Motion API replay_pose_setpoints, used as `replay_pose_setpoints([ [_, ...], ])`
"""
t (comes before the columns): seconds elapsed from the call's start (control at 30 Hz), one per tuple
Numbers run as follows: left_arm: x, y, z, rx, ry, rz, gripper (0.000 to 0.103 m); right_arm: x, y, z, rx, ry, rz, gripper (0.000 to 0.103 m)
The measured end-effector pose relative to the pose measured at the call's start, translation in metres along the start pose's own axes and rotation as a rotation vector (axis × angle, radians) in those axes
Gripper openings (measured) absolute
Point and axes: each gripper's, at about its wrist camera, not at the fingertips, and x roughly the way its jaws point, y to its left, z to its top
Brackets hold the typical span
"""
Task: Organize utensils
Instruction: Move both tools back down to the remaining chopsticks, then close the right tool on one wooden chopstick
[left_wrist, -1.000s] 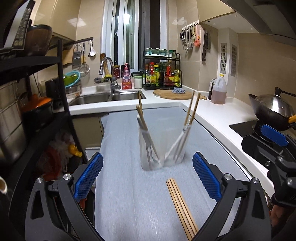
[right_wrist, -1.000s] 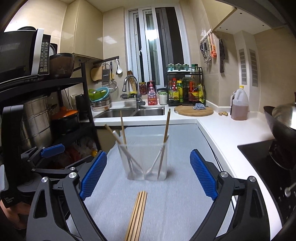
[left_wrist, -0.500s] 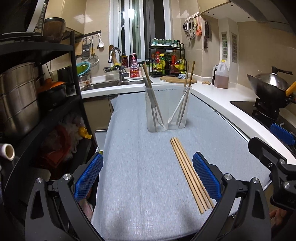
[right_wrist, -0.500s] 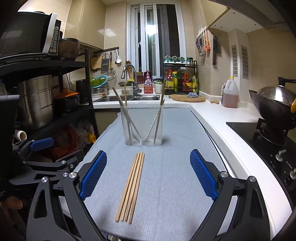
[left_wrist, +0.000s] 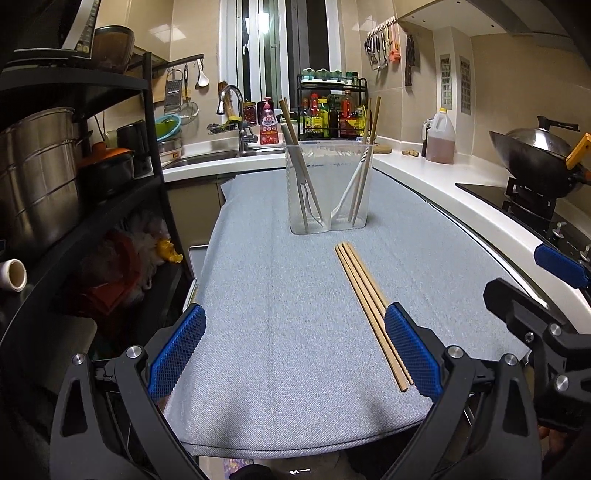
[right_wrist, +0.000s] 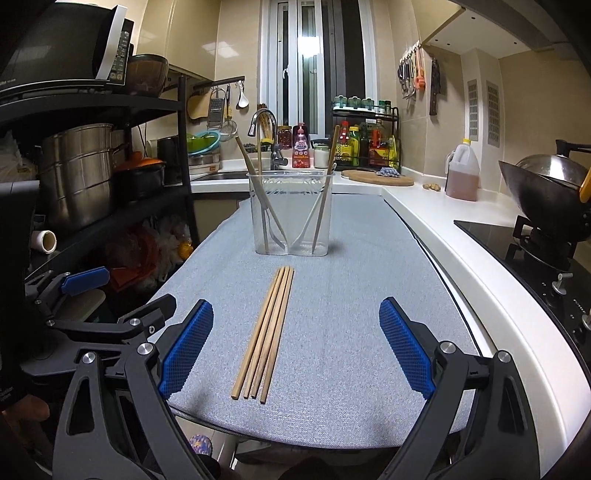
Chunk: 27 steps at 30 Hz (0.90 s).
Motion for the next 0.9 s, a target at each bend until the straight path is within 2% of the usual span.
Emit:
replay_pose_setpoints([
  [0.3,0.005,-0.001,-0.007,-0.008,0.015,0.012,0.094,0.008,-0.005,-0.01,0.025,0.02,-0.006,0.09],
  [0.67,0.025,0.005,-0.02,-0.018,0.055,0.046,0.094,0.038,-0.01,-0.03,0.052,0.104,-0.022,0.088],
  [0.77,0.028,0.007,-0.022,-0.036,0.058,0.047,0.094,0.047,-0.007,-0.038,0.039,0.136,-0.008,0.079],
  [0.8,0.029,0.008,-0.022,-0.045,0.065,0.047,0.094,0.051,-0.005,-0.04,0.031,0.15,-0.003,0.072],
  [0.83,0.031,0.009,-0.023,-0.052,0.072,0.048,0.094,0.054,-0.004,-0.043,0.027,0.167,0.007,0.059],
  [0.9,0.033,0.01,-0.024,-0.056,0.075,0.055,0.094,0.062,-0.003,-0.05,0.028,0.201,0.041,0.042],
])
